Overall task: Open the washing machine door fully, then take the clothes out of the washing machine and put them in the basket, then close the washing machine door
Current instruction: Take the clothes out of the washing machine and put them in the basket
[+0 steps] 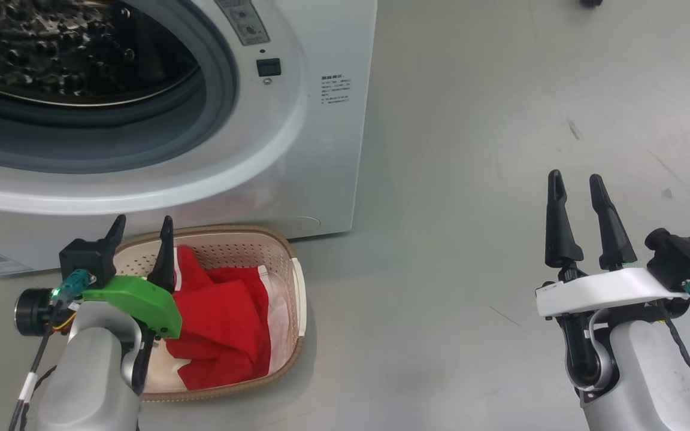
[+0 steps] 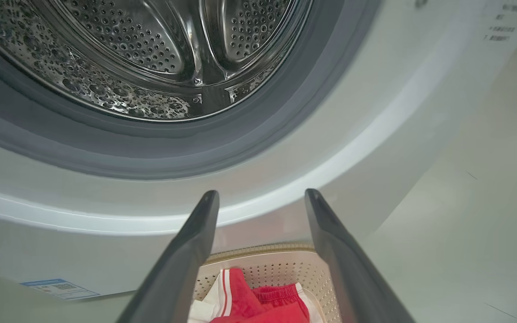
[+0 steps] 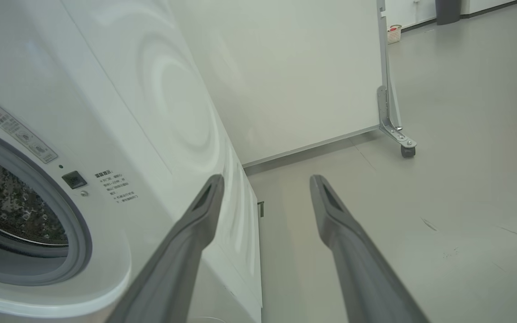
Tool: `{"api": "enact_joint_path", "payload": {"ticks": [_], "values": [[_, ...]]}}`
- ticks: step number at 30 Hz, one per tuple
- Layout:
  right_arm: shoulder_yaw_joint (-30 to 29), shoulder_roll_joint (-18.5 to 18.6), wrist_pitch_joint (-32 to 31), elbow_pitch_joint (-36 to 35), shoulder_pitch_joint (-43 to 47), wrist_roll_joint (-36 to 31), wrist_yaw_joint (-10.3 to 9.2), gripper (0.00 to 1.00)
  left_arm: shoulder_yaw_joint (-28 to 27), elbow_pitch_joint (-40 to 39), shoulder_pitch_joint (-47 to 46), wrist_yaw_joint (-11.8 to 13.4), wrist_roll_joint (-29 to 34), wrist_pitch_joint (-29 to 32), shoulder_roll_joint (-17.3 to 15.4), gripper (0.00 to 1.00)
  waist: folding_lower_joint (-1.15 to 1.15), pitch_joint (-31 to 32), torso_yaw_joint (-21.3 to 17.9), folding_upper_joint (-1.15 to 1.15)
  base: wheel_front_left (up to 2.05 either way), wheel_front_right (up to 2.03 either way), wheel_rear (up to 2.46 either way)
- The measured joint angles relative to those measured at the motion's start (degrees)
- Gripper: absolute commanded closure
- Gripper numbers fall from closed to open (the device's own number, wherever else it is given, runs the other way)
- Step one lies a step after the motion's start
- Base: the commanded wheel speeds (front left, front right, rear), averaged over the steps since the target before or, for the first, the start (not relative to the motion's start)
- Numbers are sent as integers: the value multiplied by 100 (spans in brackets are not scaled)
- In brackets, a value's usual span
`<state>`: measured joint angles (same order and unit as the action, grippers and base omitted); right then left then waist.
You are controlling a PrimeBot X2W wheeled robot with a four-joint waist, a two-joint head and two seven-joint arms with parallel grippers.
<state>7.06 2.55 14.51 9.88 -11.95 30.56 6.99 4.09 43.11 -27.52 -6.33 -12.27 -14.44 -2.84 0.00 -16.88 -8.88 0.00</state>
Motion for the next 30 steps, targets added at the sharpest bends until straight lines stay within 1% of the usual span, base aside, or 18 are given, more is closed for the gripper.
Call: {"api": "enact_joint_path", "payload": {"ticks": [8,12,17,26,28,30], "values": [[42,-1,0,90,252,-99,0,0,-23,-711,415,-8,-87,0,7,0,0,533,334,0,0,0,0],[111,-1,0,127,395,-98,0,0,-42,-948,816,-9,-109,1,7,0,0,800,451,0,0,0,0],[122,-2,0,140,611,-98,0,0,-187,-1321,1262,-10,-293,1,11,0,0,1146,551,0,0,0,0],[164,-3,0,134,792,-102,0,0,-331,-1897,1827,-10,-449,0,33,0,0,1416,551,0,0,0,0],[170,3,0,134,805,-210,0,0,-347,-1992,1911,-10,-493,0,36,0,0,1429,539,0,0,0,0],[242,86,0,134,805,-457,-1,0,-344,-2069,1998,-10,-498,1,41,0,0,1441,533,0,0,0,0]]}}
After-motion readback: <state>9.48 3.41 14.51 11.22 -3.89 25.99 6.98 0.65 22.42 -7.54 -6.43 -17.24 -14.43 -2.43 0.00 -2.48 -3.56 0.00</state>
